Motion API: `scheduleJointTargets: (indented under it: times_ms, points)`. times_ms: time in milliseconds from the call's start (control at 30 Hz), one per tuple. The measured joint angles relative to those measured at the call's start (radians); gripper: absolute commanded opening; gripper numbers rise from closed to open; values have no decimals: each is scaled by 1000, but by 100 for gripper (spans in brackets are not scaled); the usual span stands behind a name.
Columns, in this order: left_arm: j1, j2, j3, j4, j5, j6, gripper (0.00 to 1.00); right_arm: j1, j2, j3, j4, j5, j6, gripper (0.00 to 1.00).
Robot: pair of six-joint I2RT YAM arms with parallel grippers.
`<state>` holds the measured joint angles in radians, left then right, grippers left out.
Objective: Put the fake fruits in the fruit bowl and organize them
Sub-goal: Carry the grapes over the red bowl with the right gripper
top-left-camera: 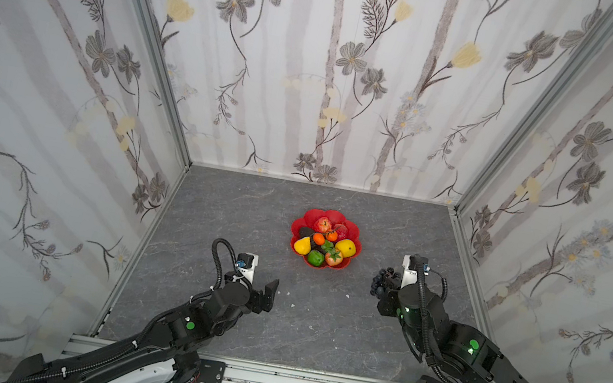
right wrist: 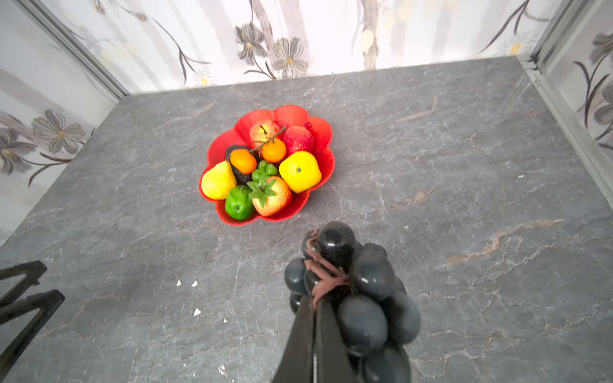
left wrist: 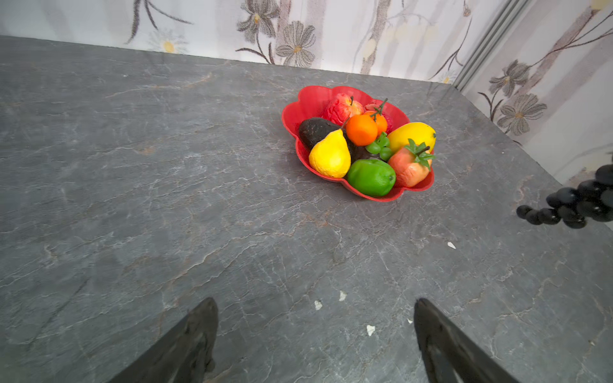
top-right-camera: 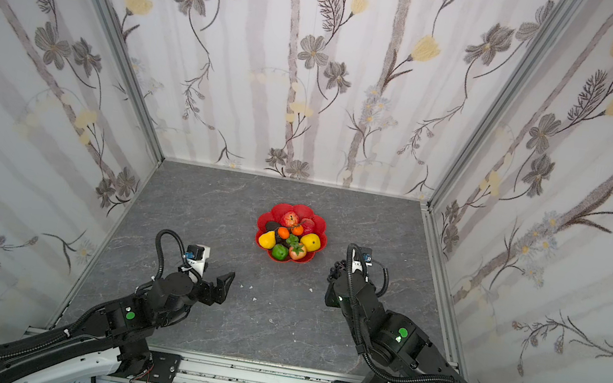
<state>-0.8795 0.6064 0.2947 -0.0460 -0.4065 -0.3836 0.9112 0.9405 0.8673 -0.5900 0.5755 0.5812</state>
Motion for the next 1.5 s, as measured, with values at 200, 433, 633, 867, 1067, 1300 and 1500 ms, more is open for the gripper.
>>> scheduleJointTargets:
  times_ms: [200,433,633,867,1067,1300,1500]
  points:
    - [5,-87,-51,-21,-34,14,94,-95,82,146,81,-47,-91,0]
    - [5,-111,-55,-34,-38,17,94,-208,280,321,175,-183,-138,0]
    - [5,-130,-55,-37,-37,17,96,-253,494,519,229,-300,-160,0]
    - [7,-122,-55,-37,-34,18,96,-272,750,762,240,-400,-174,0]
    - [8,-103,-54,-34,-27,22,96,-281,939,958,221,-463,-174,0]
    - [8,-116,-52,-34,-26,22,96,-282,1096,1089,182,-520,-170,0]
    - [9,-130,-52,-38,-27,21,96,-282,1199,1176,165,-579,-163,0]
